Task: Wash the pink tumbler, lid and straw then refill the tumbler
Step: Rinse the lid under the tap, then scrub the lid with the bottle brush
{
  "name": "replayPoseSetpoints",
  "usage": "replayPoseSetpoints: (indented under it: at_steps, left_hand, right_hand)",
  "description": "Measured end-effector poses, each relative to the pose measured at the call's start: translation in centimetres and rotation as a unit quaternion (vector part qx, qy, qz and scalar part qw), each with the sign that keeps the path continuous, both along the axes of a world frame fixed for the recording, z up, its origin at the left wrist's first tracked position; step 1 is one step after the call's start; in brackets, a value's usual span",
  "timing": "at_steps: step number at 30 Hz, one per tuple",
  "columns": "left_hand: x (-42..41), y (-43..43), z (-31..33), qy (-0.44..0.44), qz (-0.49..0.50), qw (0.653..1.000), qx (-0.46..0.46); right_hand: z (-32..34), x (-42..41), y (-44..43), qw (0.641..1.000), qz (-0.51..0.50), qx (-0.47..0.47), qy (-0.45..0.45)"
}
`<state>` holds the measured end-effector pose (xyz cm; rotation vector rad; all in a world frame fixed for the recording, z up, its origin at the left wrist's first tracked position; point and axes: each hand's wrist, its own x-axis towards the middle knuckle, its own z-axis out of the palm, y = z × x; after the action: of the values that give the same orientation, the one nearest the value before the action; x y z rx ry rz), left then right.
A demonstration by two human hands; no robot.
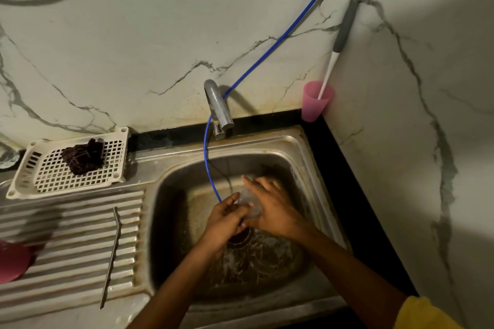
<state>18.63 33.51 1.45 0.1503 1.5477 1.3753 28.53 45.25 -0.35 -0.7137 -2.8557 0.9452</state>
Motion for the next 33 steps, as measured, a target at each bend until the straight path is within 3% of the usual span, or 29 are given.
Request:
replayPoseSetpoints:
  at_steps: [6, 12, 14, 17, 21, 25, 28, 31, 33]
  left_hand:
    - [-0.1, -0.6, 0.3, -0.038, 0.034, 0.998, 0.026]
    - [-0.4, -0.9, 0.5, -0.029, 0.013, 0.999, 0.026]
    - [-0.8, -0.9, 0.5, -0.035, 0.017, 0.999, 0.034]
    - [-1.4, -0.9, 1.0, -0.081, 0.039, 0.994, 0.068]
    - [-2.4, -1.0, 1.8, -0.120, 0.058, 0.985, 0.108]
    - [-2.9, -1.1, 2.4, -0.156, 0.085, 0.976, 0.128]
    - [-3.3, -1.4, 2.5, -0.159, 0.081, 0.975, 0.134]
    - [-3.4, -1.7, 3.0, -0.154, 0.065, 0.976, 0.141]
    - [-3.5, -2.2, 3.1, -0.148, 0.064, 0.976, 0.144]
  right_hand:
    - [0.2, 0.5, 0.0, 0.951, 0.005, -0.298, 0.086]
    - [3.3, 0.4, 2.9, 0.920, 0.089, -0.378, 0.052]
    - [5.0, -0.1, 5.2, 0.928, 0.059, -0.361, 0.072]
    - [6.7, -1.1, 9.8, 0.949, -0.153, -0.219, 0.168]
    - [9.5, -2.6, 16.2, 0.909, -0.355, -0.050, 0.212]
    - [13.1, -4.7, 20.8, 0.846, -0.441, 0.033, 0.298]
    - [14.2, -6.5, 23.4, 0.830, -0.479, 0.018, 0.284]
    - [14.5, -7.6, 25.3, 0.799, -0.504, -0.012, 0.327]
    - [14.5, -7.9, 26.0, 0.794, -0.515, 0.030, 0.322]
